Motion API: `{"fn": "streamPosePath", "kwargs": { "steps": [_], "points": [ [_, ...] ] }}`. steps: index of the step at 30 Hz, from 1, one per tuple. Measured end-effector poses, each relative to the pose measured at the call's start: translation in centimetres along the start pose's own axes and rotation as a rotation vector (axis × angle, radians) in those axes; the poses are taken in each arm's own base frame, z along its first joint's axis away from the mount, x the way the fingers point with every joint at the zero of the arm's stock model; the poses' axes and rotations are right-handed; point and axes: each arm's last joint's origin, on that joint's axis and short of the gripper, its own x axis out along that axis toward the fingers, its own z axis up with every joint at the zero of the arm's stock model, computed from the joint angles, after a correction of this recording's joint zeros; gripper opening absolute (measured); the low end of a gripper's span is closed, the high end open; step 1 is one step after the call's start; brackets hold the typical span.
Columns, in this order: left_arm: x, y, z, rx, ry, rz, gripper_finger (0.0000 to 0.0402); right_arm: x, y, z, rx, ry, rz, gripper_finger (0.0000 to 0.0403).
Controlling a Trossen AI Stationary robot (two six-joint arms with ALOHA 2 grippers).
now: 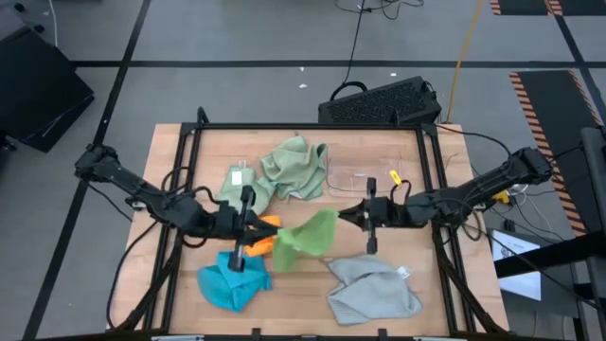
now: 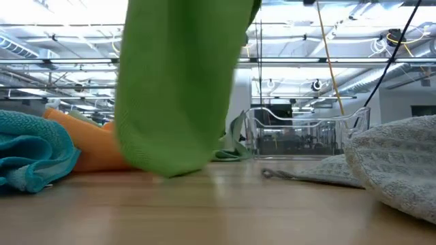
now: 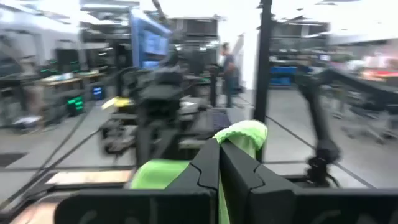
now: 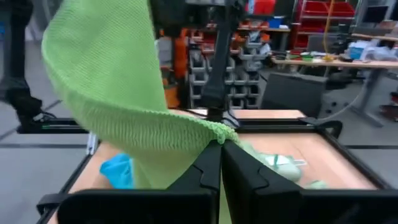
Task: Fold microfiber towels
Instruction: Fold the green microfiber cloth
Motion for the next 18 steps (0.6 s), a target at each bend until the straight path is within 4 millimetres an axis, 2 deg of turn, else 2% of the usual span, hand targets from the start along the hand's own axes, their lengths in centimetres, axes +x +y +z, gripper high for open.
{"fn": "streamPosePath", "kwargs": {
  "steps": [4, 9, 13, 15, 18],
  "points": [
    [0.1, -0.2, -0.3, -0.033, 0.009, 0.053, 0.0004, -0.3, 2.0, 1.9, -0.048, 0.063, 0.002, 0.0001],
    [-0.2, -2.1, -1.4, -0.013, 0.086, 0.008, 0.0006, -1.6, 4.4, 5.2, -0.048, 0.087, 0.082, 0.0001],
    [-1.0, -3.2, -1.9, 0.018, 0.136, 0.071, 0.0003, -2.3, 5.4, 7.3, -0.075, 0.112, 0.062, 0.0001],
    [-1.3, -3.5, -2.0, 0.033, 0.148, 0.120, 0.0004, -2.2, 5.6, 7.9, -0.074, 0.115, 0.065, 0.0001],
    [-1.6, -3.3, -2.6, 0.081, 0.204, 0.226, 0.0009, -1.4, 5.9, 7.0, -0.099, 0.151, 0.055, 0.0001]
  ]
}}
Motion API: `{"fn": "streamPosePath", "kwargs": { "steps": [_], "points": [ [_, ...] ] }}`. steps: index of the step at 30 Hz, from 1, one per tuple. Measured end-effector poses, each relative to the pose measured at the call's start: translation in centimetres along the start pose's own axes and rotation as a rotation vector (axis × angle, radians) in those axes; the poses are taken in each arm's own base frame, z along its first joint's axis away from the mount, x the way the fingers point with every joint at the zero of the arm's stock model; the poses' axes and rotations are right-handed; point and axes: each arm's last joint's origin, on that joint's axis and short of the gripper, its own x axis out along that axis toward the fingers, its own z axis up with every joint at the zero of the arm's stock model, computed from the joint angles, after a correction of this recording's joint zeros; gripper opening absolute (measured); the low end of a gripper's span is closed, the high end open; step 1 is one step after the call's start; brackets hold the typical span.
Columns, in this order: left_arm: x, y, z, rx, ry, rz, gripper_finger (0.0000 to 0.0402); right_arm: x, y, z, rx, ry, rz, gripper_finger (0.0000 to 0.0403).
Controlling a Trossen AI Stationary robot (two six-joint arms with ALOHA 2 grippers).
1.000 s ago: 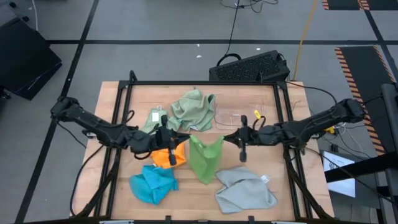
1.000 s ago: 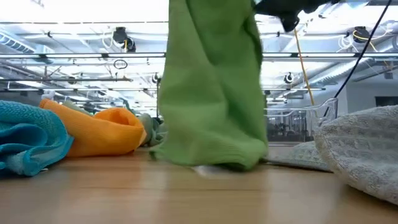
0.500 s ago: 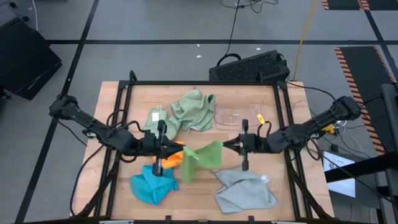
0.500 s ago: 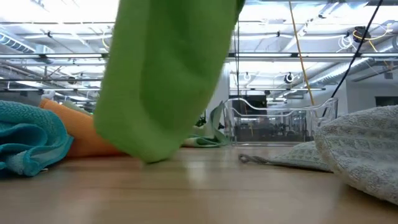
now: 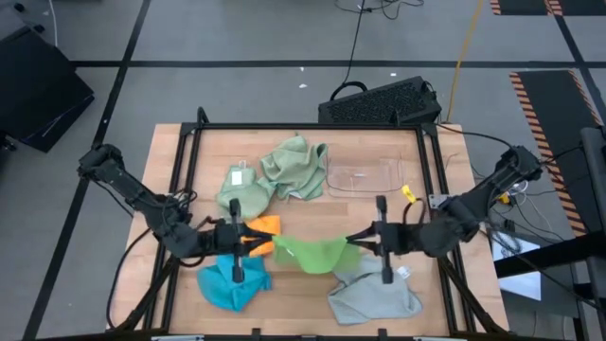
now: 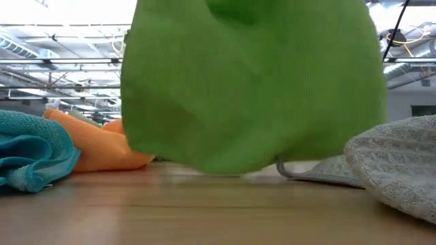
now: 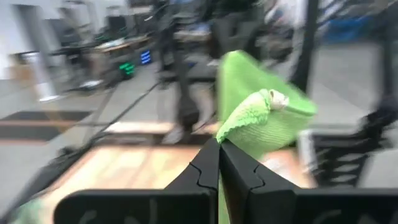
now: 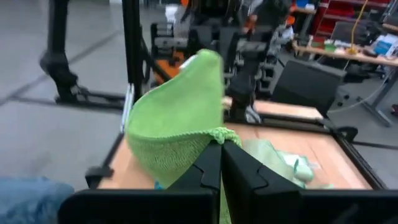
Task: Fold microfiber towels
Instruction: Fold the green microfiber cloth
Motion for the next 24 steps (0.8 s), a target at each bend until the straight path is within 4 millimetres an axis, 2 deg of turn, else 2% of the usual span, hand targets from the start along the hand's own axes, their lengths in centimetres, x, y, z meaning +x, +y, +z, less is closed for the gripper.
{"fn": "streamPosePath", "kwargs": {
  "steps": [6, 10, 16, 21, 24],
  "points": [
    [0.6, 1.7, -2.7, -0.040, 0.201, 0.177, 0.0003, 2.7, -0.7, -3.3, 0.010, 0.111, -0.072, 0.0000],
    [1.1, 1.7, -4.5, -0.120, 0.332, 0.126, 0.0014, 4.1, -1.4, -6.4, 0.098, 0.203, -0.039, 0.0000],
    [2.4, -0.3, -6.9, -0.149, 0.485, -0.082, 0.0017, 5.0, -1.5, -10.2, 0.226, 0.243, 0.123, 0.0000],
    [3.3, -2.1, -9.3, -0.140, 0.560, -0.147, 0.0004, 5.1, -1.3, -12.8, 0.318, 0.271, 0.216, 0.0000],
    [3.7, -3.0, -10.9, -0.127, 0.616, -0.158, 0.0009, 5.0, -1.2, -14.3, 0.380, 0.270, 0.243, 0.0000]
  ]
}}
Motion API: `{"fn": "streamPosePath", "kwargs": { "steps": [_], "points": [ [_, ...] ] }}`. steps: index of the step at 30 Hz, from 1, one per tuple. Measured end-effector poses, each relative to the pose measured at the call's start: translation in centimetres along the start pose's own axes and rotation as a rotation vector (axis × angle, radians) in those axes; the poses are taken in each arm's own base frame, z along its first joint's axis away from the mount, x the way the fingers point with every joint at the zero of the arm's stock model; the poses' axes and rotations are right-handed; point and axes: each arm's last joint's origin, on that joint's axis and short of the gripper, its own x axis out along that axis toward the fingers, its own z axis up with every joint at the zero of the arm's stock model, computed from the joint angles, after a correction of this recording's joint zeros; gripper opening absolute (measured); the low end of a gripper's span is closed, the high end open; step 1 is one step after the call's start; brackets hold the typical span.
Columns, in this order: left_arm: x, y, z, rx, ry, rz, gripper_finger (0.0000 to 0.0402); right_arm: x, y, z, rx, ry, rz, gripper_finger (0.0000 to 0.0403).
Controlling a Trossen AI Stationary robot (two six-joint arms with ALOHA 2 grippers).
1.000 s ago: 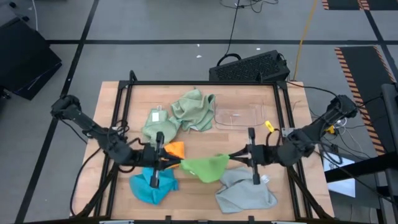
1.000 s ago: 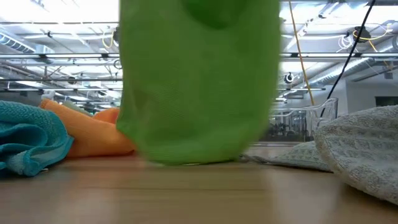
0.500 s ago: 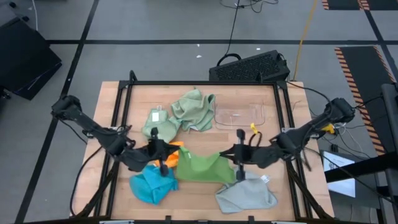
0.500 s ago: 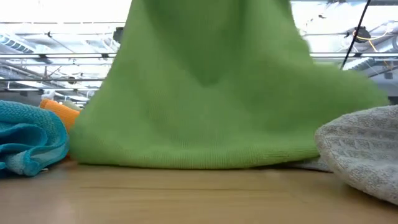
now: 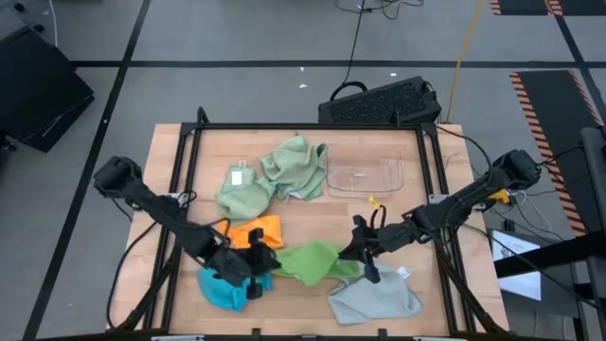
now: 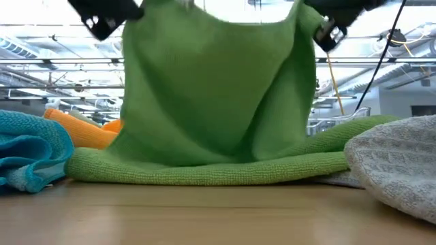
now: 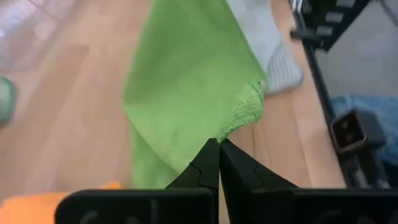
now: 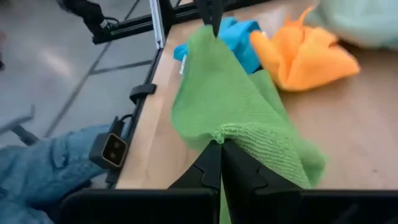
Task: Fold microfiber towels
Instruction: Fold the green microfiber cloth
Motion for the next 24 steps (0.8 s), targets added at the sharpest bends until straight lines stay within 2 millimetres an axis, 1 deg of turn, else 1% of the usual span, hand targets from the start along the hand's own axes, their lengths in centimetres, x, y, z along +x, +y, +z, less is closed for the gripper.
{"fn": "streamPosePath", "kwargs": {
  "steps": [3, 7, 11, 14, 16, 20, 24],
  "points": [
    [1.4, -0.4, -1.2, 0.015, 0.050, 0.011, 0.0023, 0.2, -0.4, -1.6, 0.056, -0.016, 0.019, 0.0000],
    [2.9, -0.7, -2.4, -0.001, 0.090, 0.025, 0.0031, 1.1, -0.8, -3.8, 0.111, -0.025, 0.037, 0.0000],
    [4.4, -1.0, -3.0, -0.025, 0.063, 0.045, 0.0032, 2.4, -0.9, -5.2, 0.147, 0.002, 0.019, 0.0000],
    [5.6, -1.2, -3.5, 0.011, 0.030, 0.068, 0.0034, 3.2, -1.0, -5.8, 0.157, 0.009, -0.001, 0.0000],
    [6.3, -1.4, -4.1, 0.041, 0.024, 0.080, 0.0043, 3.6, -1.1, -6.1, 0.176, 0.014, -0.005, 0.0000],
    [7.8, -2.1, -5.5, 0.112, -0.001, 0.112, 0.0085, 4.0, -1.3, -6.8, 0.197, 0.031, -0.038, 0.0000],
    [8.8, -2.9, -6.4, 0.183, -0.081, 0.172, 0.0145, 4.0, -1.2, -6.7, 0.196, 0.021, -0.045, 0.0000]
  ]
}}
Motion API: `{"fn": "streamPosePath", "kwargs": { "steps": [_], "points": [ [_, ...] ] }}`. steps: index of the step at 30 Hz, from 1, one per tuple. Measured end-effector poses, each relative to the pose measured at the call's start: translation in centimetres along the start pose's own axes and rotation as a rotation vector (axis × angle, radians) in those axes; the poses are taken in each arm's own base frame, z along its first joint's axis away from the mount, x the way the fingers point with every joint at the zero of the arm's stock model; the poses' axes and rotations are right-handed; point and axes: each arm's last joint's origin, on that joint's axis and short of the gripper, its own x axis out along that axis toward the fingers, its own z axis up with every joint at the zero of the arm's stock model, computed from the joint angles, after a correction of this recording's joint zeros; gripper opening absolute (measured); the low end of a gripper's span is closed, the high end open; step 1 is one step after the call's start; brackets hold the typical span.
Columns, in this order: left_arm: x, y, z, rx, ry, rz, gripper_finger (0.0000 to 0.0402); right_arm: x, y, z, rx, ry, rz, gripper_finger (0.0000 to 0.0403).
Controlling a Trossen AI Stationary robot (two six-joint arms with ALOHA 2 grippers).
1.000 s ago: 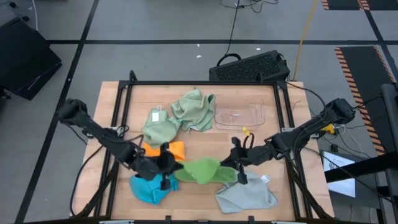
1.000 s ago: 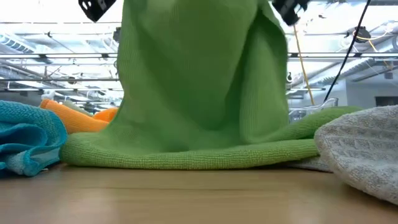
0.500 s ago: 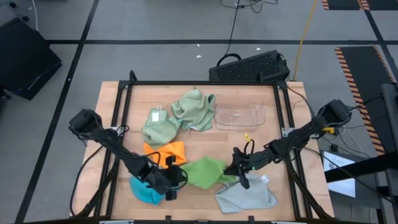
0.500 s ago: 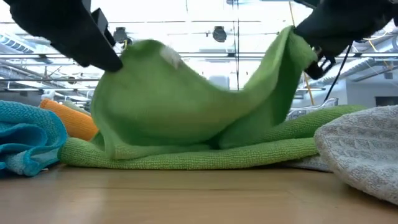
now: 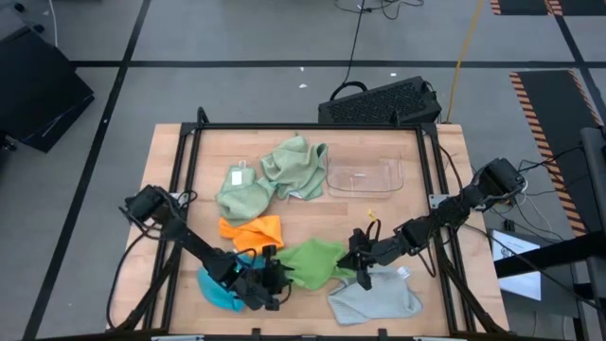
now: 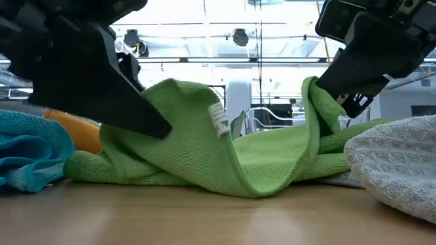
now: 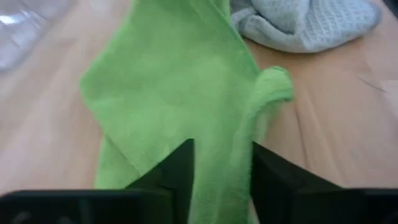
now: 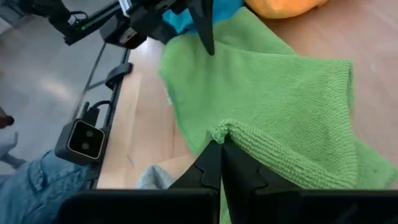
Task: Fold microfiber towels
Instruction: Fold the green microfiber cloth
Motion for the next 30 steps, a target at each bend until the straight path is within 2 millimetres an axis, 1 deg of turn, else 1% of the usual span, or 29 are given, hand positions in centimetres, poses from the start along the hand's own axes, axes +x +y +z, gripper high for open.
{"fn": "streamPosePath", "kwargs": {
  "steps": [3, 6, 9, 12, 14, 16, 18, 20, 22, 23, 24, 26, 30],
  "points": [
    [0.0, -0.6, 0.3, 0.015, -0.101, 0.067, 0.0188, 0.0, 0.0, 0.0, 0.001, 0.003, 0.010, 0.0000],
    [-0.4, -1.3, 0.8, 0.092, -0.192, 0.115, 0.0219, 0.0, 0.1, 0.0, -0.001, 0.008, 0.013, 0.0000],
    [-0.5, -1.5, 1.4, 0.174, -0.227, 0.093, 0.0232, 0.0, 0.1, 0.0, -0.011, 0.009, 0.015, 0.0000],
    [-0.1, -1.2, 1.8, 0.232, -0.231, 0.027, 0.0230, 0.0, 0.1, 0.0, -0.035, 0.008, 0.015, 0.0000],
    [0.2, -1.0, 1.9, 0.261, -0.226, -0.038, 0.0217, 0.0, 0.1, 0.0, -0.057, 0.010, 0.015, 0.0000],
    [0.5, -0.8, 1.9, 0.295, -0.209, -0.072, 0.0188, 0.0, 0.1, 0.0, -0.095, 0.008, 0.014, 0.0000],
    [0.7, -0.5, 1.7, 0.337, -0.176, -0.065, 0.0145, 0.0, 0.0, 0.0, -0.143, 0.009, 0.013, 0.0000],
    [0.7, 0.2, 1.7, 0.362, -0.129, -0.046, 0.0093, 0.0, 0.0, -0.1, -0.185, 0.013, 0.009, 0.0000],
    [0.6, 1.3, 2.2, 0.321, -0.091, -0.040, 0.0037, 0.0, -0.1, -0.2, -0.223, 0.030, -0.003, 0.0000],
    [0.6, 1.9, 2.5, 0.282, -0.066, -0.053, 0.0020, 0.0, -0.2, -0.3, -0.244, 0.041, -0.012, 0.0000],
    [0.6, 2.5, 2.8, 0.232, -0.046, -0.061, 0.0012, 0.0, -0.3, -0.4, -0.263, 0.049, -0.016, 0.0000],
    [0.5, 3.6, 3.5, 0.126, -0.018, -0.085, 0.0013, 0.0, -0.3, -0.4, -0.290, 0.041, -0.025, 0.0000],
    [0.5, 5.3, 4.5, -0.043, 0.023, -0.179, 0.0007, 0.0, -0.9, -0.4, -0.236, 0.030, -0.032, 0.0000]
  ]
}}
